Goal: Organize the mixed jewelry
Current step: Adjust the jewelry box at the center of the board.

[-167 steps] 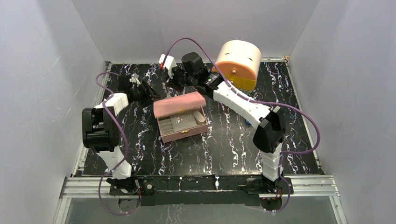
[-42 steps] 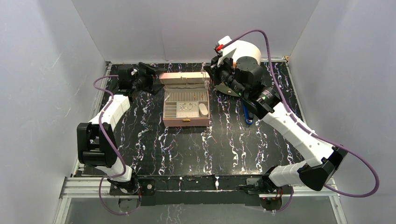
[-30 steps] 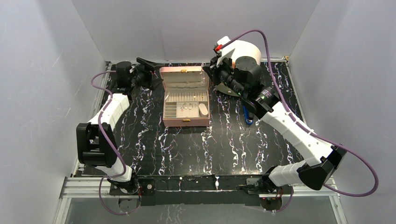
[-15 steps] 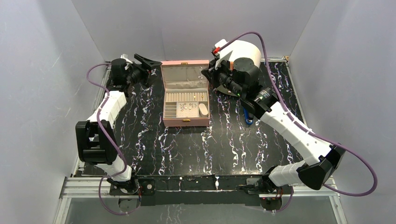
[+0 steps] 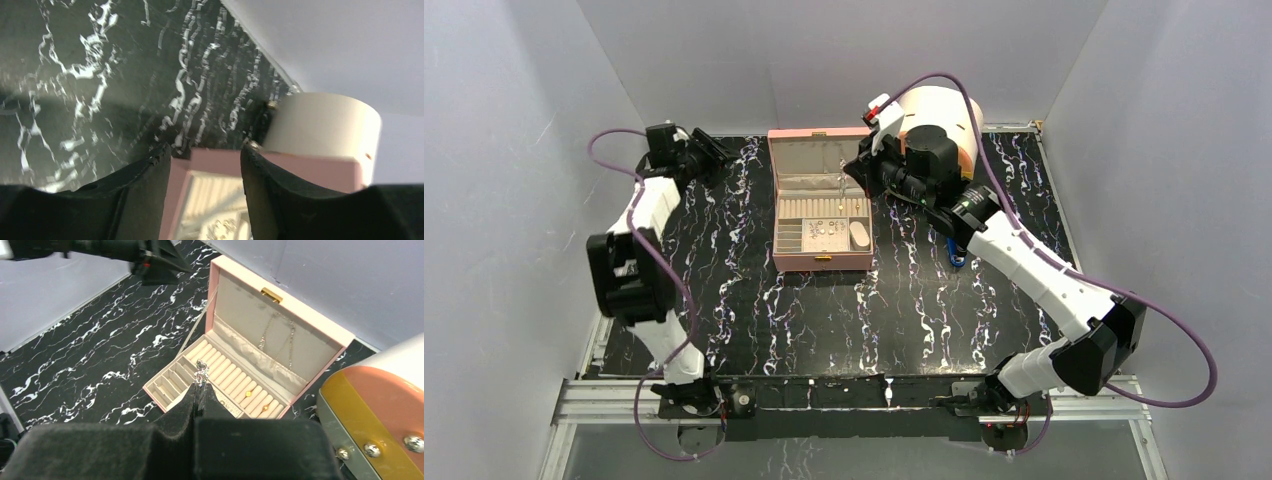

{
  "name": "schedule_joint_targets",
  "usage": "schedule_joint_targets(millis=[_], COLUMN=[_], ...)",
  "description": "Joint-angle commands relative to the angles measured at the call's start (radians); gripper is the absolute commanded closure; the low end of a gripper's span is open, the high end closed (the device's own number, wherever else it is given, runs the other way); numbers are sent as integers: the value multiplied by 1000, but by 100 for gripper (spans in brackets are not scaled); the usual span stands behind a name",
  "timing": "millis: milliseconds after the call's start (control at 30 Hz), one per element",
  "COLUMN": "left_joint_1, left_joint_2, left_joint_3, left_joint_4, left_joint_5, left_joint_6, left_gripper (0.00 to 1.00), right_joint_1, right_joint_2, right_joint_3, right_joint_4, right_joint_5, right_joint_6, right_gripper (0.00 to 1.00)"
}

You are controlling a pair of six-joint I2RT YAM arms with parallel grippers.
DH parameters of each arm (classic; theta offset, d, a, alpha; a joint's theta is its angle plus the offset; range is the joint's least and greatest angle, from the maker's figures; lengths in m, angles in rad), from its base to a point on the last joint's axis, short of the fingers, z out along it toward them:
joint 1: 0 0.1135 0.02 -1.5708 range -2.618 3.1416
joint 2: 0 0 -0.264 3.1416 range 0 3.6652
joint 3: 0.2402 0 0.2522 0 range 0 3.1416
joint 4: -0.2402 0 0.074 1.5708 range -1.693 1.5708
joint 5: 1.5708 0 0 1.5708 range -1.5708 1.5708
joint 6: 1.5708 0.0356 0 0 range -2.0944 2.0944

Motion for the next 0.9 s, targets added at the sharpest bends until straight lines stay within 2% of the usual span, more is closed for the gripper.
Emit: schedule_joint_targets(millis=[0,133,233,333,400,500,600,767,867], left_joint_1=[-28,-79,-108,-114,-155,-186,-213,-218,-220], left_joint_2=[222,373,477,562,606,654,655,566,501], left_joint_3=[99,207,261,275,275,266,204,-20,-119], left_joint_4=[-5,55,169,277,337,371,384,478,465], left_joint_5=[12,38,68,93,120,154,183,235,257], left_joint_6=[68,45,-20,-92,-138,-166,-161,-176,-140], left_gripper=[52,55,55,55,55,56,58,60,60], right_joint_1=[-7,-7,-6,-6,-5,-5,-7,-8,-14], right_joint_2=[13,28,37,46,51,57,60,71,82], right_joint_3=[13,14,17,22,25,26,30,40,44], right_joint_4=[22,21,19,15,11,5,4,11,17], right_joint_5=[-62,-87,-109,-128,-133,-129,-122,-115,-135], right_joint_6=[34,53,68,89,95,99,92,58,30], right_gripper=[100,100,100,100,100,100,100,100,100])
